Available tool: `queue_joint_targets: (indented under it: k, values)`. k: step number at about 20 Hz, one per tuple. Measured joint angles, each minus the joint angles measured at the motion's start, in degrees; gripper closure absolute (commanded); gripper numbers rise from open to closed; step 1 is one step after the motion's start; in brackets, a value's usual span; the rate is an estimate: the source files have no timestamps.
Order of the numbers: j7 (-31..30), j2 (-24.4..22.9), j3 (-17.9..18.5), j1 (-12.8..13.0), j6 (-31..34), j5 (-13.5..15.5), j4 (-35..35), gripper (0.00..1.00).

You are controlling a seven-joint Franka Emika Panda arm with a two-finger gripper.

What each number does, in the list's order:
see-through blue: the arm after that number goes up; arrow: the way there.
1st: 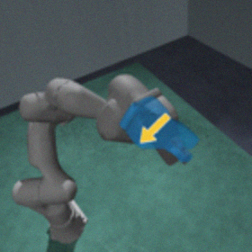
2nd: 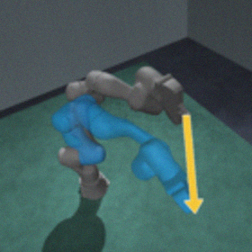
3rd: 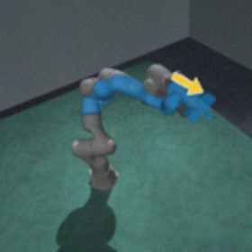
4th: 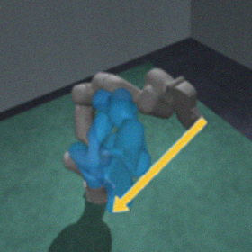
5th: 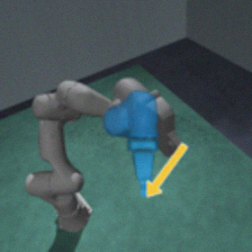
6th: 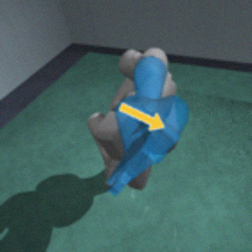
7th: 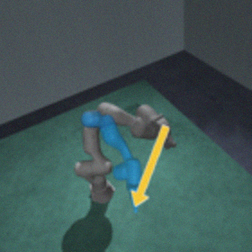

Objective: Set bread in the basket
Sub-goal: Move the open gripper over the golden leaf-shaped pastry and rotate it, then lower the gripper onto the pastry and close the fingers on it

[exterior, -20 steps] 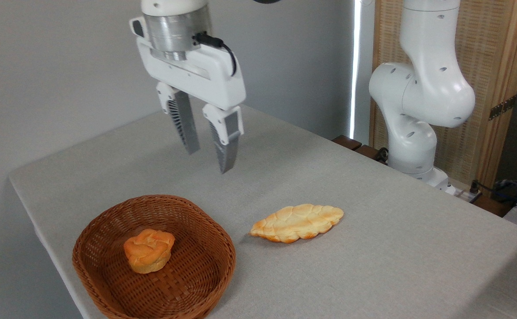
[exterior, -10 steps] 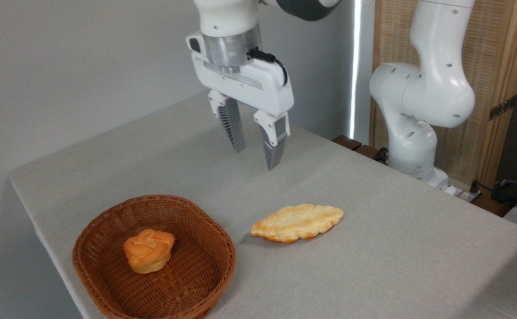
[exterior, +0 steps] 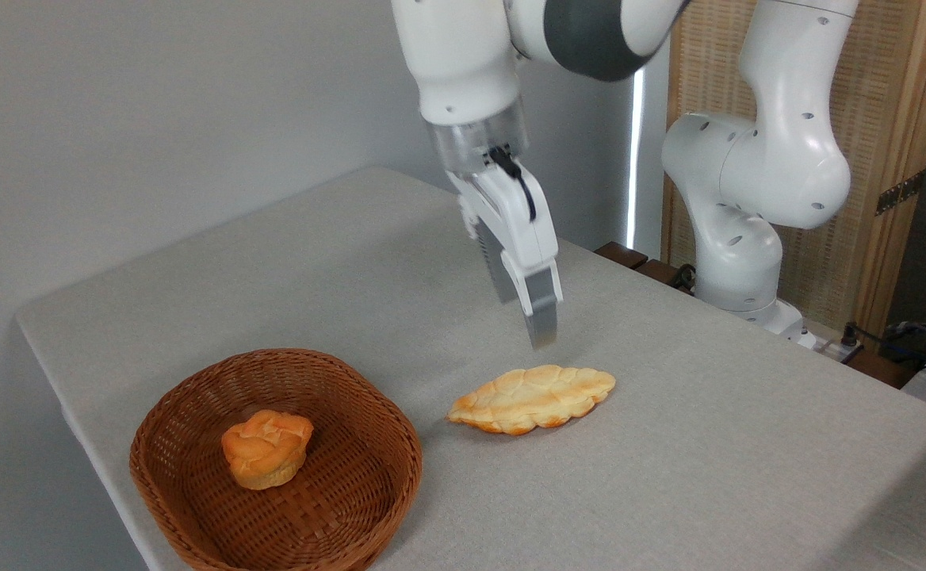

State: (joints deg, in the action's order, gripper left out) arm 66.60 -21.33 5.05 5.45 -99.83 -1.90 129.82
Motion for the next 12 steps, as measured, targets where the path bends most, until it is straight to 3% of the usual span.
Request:
queue_joint_targets:
  k: [5,12]
  values:
    - [14.1,0.0,3.6,0.0,-3.0,-0.9,4.8,0.0]
    - [16.3,0.0,4.2,0.5,-5.1,-1.1,7.7,0.0]
